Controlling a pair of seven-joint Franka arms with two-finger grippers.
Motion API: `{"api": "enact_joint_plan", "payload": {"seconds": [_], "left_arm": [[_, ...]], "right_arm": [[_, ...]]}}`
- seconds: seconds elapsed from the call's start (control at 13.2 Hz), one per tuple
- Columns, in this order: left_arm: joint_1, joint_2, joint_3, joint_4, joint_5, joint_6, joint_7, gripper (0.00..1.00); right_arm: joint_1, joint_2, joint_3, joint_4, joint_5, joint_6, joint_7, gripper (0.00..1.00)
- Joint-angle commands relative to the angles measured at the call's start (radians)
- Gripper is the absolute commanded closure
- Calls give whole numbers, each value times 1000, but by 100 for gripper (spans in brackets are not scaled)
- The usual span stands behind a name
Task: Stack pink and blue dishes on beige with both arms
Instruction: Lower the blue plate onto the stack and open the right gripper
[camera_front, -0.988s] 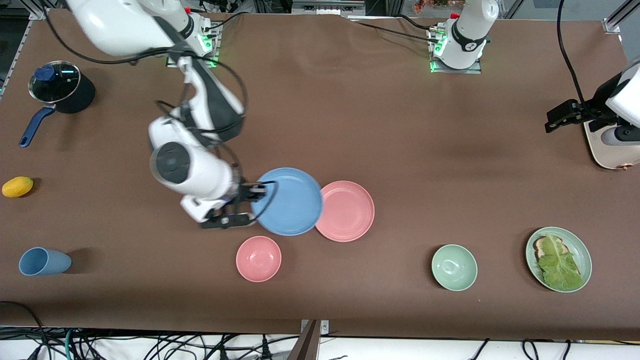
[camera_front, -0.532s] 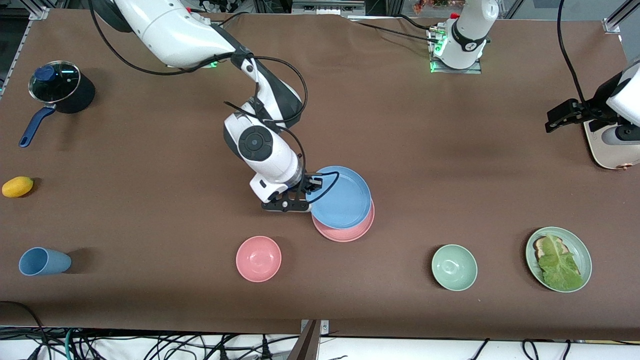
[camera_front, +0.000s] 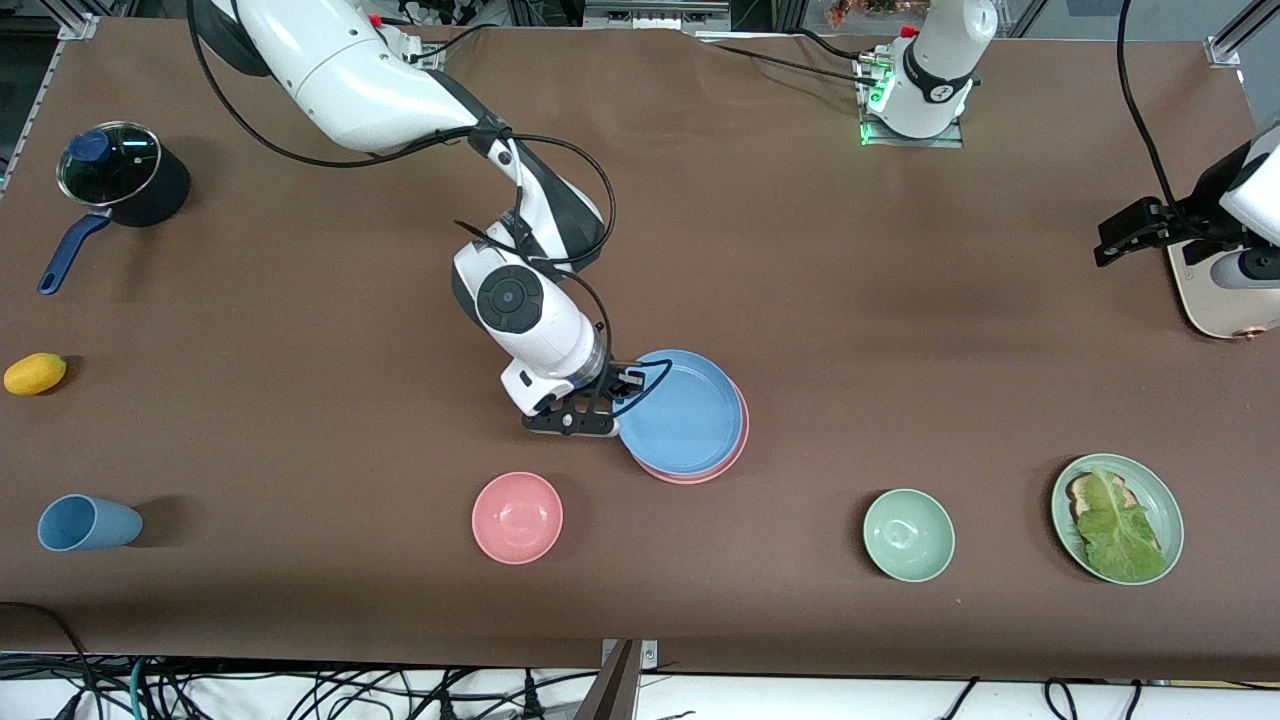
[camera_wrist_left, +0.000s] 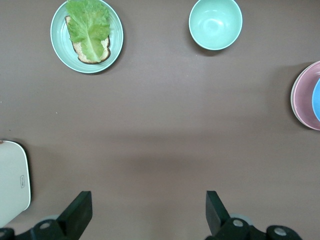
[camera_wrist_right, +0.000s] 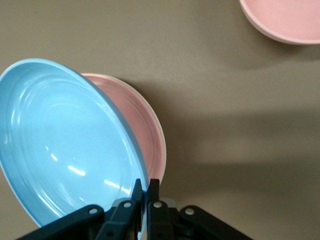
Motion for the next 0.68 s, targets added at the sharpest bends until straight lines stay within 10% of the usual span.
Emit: {"api": "enact_joint_plan", "payload": {"seconds": [0.0,0.61], "left_arm": [[1,17,3,25,-20,-5,22,0],[-5,17,2,21,-20,-5,24,0]], "right_arm": [[6,36,3,28,-8,40,17,100],[14,45,3,13,-11,54,17,93]]}}
